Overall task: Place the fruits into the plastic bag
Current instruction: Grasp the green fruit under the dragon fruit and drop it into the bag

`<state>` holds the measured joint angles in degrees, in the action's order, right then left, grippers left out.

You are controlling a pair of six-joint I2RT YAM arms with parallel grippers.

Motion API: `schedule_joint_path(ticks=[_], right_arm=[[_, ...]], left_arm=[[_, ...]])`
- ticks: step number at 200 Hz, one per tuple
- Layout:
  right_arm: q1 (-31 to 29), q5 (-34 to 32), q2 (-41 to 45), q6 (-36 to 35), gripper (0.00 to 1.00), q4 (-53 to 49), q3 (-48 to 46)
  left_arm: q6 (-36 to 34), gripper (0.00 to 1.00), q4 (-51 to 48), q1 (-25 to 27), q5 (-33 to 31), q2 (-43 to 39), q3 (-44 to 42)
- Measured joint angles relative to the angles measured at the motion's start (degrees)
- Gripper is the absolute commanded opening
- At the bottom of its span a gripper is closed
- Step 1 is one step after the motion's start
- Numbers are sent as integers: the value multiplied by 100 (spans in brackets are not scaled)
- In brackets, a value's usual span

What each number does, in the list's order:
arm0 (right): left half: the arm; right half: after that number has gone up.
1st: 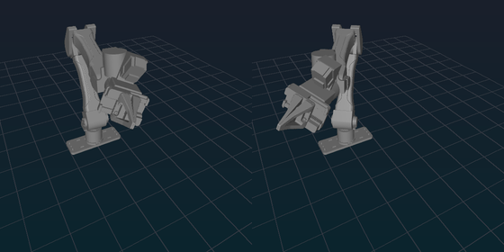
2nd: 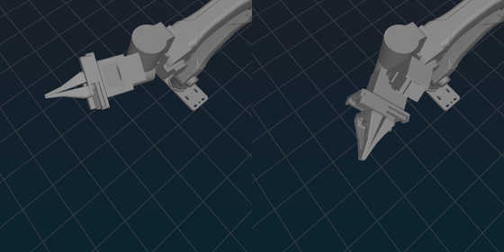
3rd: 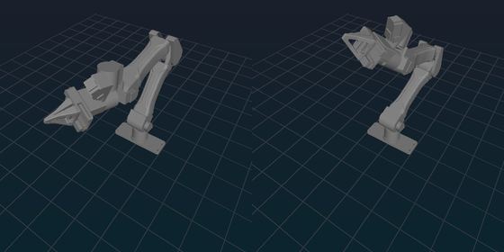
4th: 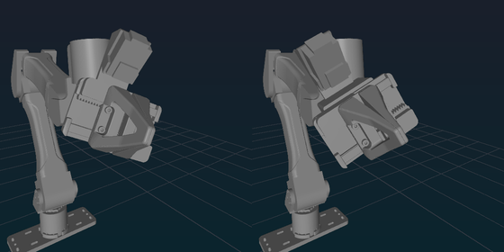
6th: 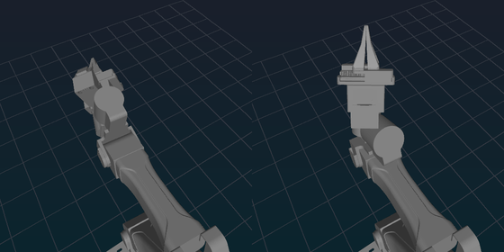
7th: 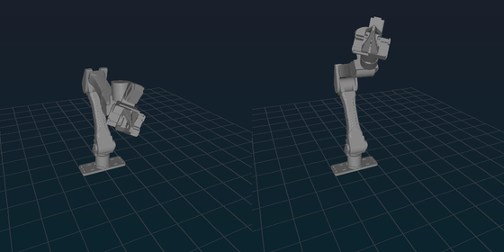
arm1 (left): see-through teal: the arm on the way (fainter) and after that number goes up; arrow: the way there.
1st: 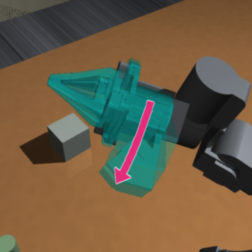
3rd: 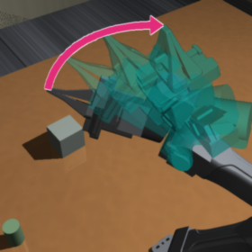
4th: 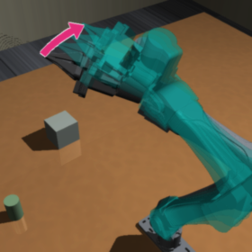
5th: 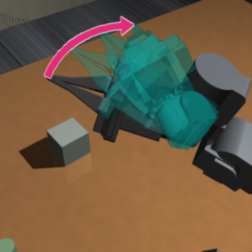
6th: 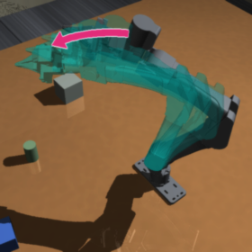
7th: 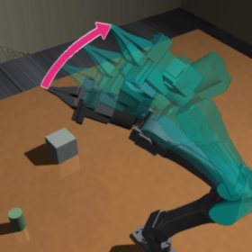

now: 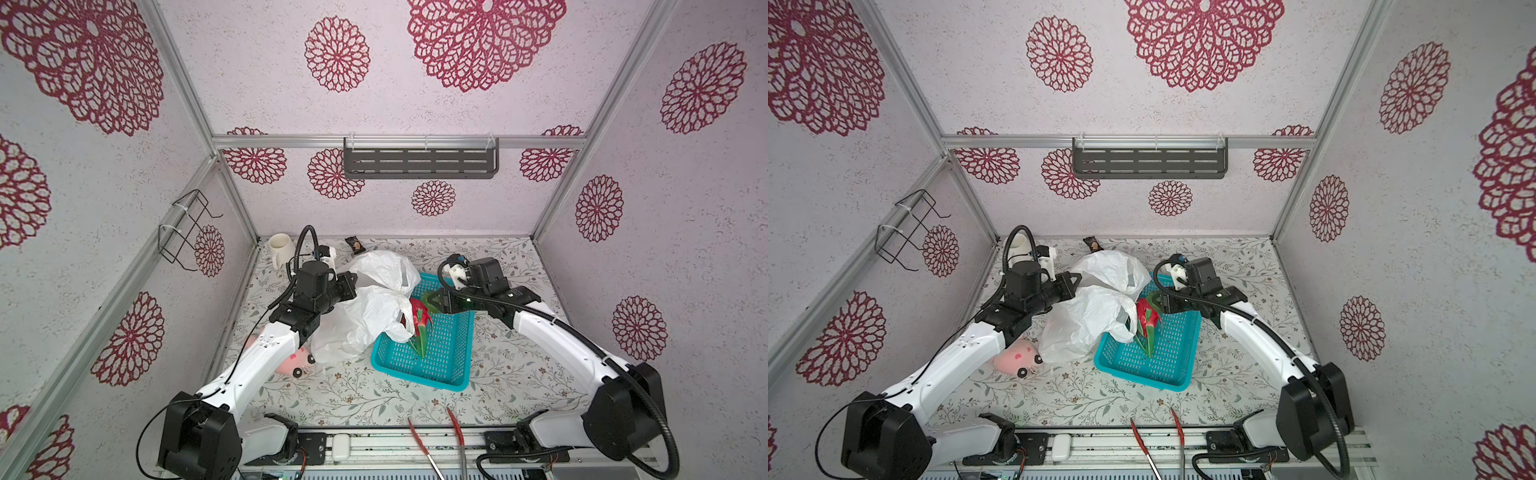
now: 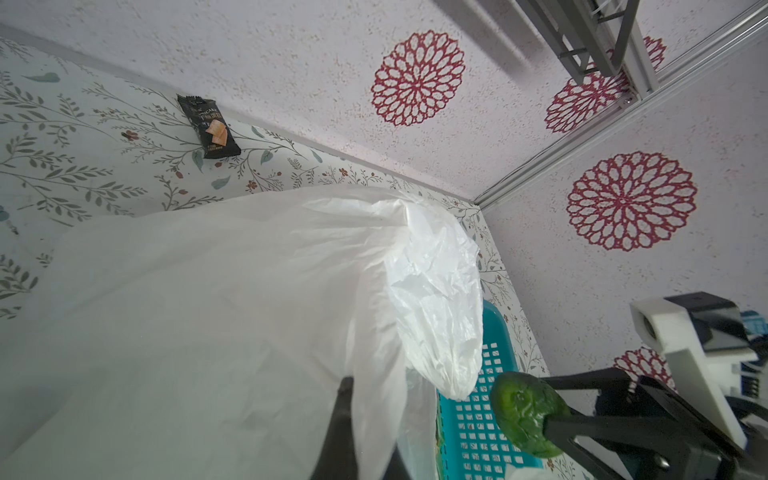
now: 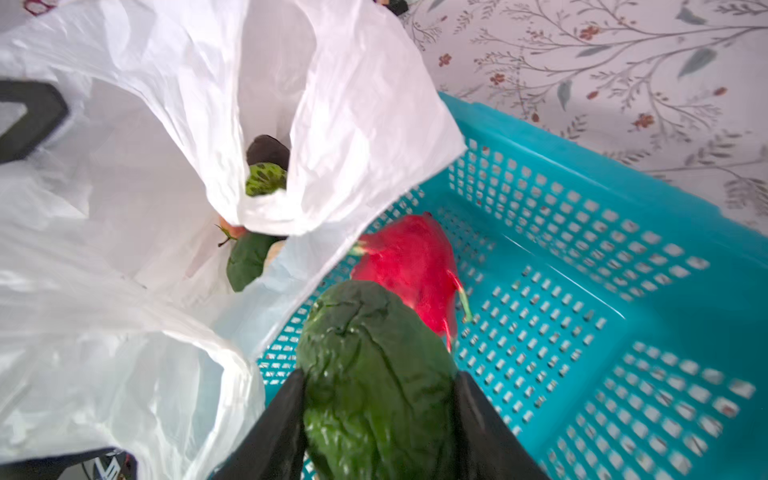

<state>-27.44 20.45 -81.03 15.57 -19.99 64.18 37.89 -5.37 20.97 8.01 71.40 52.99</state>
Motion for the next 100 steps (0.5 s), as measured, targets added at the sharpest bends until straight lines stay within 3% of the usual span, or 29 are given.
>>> schedule_joint_path(ticks=[64, 100], right_arm=[[-1069, 446, -1399, 79, 40, 564, 1211], [-1279, 691, -1878, 103, 42, 809, 2015]], left_arm=[[63, 0, -22, 4, -63, -201, -28], [105, 0, -63, 20, -98, -203, -28]])
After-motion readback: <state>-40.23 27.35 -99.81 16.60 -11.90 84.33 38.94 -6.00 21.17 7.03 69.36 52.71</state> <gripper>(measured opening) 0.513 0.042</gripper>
